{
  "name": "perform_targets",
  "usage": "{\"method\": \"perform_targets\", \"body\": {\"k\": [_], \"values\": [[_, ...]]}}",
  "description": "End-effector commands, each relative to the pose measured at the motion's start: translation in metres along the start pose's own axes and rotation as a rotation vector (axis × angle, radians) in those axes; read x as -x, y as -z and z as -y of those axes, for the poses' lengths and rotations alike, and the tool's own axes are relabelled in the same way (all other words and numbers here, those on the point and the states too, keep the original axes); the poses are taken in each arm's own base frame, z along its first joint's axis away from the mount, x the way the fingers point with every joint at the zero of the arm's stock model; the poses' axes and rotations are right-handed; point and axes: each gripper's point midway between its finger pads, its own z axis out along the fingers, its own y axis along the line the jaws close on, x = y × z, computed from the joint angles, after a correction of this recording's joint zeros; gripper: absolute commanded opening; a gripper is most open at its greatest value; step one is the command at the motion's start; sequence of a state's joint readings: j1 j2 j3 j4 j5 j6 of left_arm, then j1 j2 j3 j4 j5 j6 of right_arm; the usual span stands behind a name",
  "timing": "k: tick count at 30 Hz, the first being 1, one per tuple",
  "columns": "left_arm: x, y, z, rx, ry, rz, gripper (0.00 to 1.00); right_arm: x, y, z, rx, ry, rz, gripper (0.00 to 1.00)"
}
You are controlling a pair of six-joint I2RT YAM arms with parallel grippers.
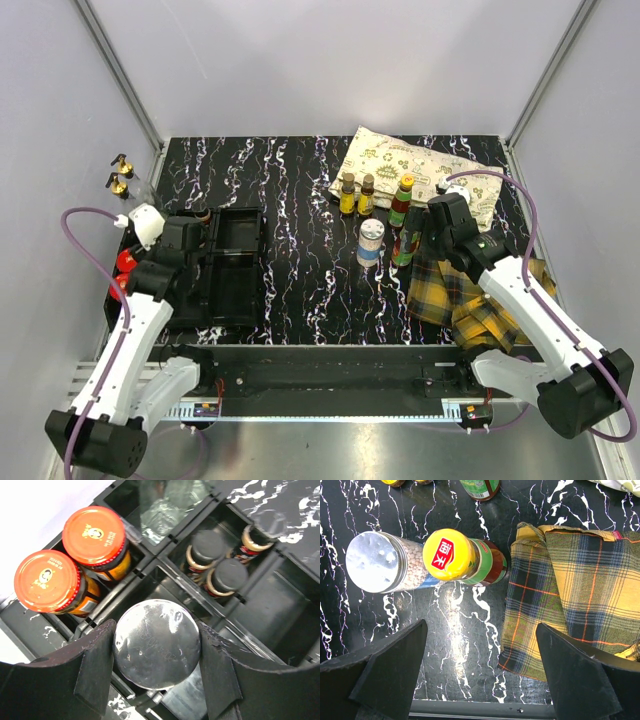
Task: Organize the condiment bottles
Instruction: Place the bottle in the storage box.
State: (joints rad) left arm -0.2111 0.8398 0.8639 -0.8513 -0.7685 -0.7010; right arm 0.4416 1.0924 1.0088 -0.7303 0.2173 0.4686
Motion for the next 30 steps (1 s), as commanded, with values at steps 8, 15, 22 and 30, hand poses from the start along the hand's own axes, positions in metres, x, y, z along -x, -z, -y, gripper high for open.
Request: {"method": "perform_targets", "body": {"k": [8, 15, 22, 30], "values": [[0.008, -0.039, 0.016, -0.032, 0.089, 0.062, 0.0, 0.011, 0.002, -0.005, 0.011, 0.0, 0.033, 1.0], [-0.001, -0.052, 0.028, -0.077, 0.109, 0.027, 0.0, 0.006, 0.0, -0.004, 0.006, -0.007, 0.021, 1.0], [-0.009, -0.057, 0.027, -0.061, 0.106, -0.004, 0.17, 0.006, 0.0, -0.002, 0.001, -0.008, 0.025, 1.0], [-0.014, -0.056, 0.024, -0.047, 0.107, -0.022, 0.61, 0.007, 0.0, -0.002, 0.0, -0.01, 0.027, 1.0]]}}
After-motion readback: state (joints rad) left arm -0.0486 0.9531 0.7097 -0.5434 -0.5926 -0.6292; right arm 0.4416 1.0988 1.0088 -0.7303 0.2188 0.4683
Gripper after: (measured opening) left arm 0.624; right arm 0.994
